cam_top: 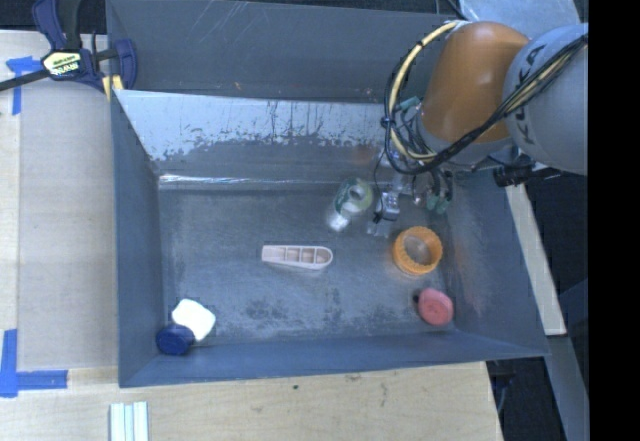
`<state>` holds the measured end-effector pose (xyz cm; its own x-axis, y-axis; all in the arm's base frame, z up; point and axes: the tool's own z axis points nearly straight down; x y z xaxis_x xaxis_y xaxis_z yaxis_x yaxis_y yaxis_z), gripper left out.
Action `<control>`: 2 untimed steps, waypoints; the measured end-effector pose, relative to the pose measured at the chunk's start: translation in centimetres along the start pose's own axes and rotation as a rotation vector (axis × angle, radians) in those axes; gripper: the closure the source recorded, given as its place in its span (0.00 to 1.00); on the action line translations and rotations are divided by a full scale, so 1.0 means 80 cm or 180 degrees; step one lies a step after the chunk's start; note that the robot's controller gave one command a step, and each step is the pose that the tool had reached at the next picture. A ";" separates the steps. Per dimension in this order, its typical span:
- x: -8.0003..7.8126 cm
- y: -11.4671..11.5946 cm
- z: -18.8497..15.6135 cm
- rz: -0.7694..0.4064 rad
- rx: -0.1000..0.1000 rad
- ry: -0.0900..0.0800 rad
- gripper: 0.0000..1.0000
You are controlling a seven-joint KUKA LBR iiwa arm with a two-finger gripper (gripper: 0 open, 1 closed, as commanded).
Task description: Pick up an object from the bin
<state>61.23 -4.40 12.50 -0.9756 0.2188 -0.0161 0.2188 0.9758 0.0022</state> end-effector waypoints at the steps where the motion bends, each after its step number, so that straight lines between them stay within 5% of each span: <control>1: 0.035 -0.053 0.019 -0.0407 0.0006 0.0005 0.00; 2: 0.037 -0.052 -0.003 0.0731 -0.0003 -0.0017 0.00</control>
Offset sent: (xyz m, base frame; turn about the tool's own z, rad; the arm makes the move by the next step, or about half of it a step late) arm -0.0392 -0.0335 0.0037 0.2329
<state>57.45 -7.78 12.70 -0.9001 0.4352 -0.0205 0.4352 0.9003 0.0073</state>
